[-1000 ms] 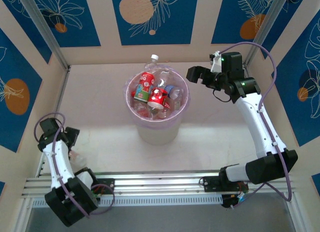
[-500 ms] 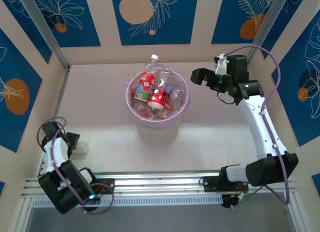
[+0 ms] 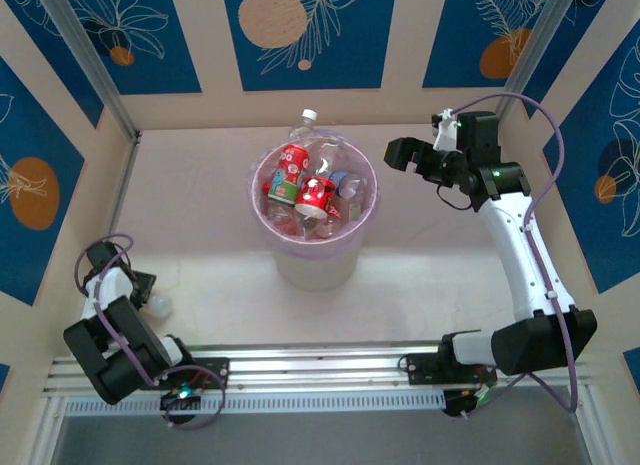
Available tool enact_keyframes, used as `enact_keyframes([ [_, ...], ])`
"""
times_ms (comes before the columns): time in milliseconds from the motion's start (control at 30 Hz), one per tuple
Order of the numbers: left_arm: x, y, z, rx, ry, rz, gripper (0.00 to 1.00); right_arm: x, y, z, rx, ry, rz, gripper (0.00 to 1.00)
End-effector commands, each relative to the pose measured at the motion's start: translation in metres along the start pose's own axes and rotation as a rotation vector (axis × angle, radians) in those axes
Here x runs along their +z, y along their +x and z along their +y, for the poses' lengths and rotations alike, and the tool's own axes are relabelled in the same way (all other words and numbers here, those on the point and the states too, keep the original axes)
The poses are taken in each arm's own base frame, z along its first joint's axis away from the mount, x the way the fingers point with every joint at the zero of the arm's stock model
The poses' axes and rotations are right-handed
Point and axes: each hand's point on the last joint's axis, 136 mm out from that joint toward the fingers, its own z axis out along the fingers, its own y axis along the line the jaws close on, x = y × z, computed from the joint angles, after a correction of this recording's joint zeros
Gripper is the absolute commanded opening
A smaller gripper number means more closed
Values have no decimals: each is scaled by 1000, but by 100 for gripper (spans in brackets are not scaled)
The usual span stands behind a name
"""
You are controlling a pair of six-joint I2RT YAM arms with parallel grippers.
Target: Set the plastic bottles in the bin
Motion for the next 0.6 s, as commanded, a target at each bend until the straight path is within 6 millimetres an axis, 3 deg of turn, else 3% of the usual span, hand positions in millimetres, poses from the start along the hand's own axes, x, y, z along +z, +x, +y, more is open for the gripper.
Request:
enact_keyframes([
  [0, -2, -15, -10, -13, 35, -47, 71, -5, 2, 4, -20, -23, -1, 99],
  [133, -2, -12, -10, -23, 41, -38, 61, -4, 2, 3, -19, -22, 2, 99],
  [333, -9, -10, -20, -36, 98, -28, 61, -4, 1, 4, -20, -21, 1, 99],
  [500, -27, -11, -40, -27, 185, -31, 60, -2, 0, 4, -17, -22, 5, 99],
  [567, -35, -8, -57, 3, 249, -7, 60, -2, 1, 4, -17, -22, 6, 99],
])
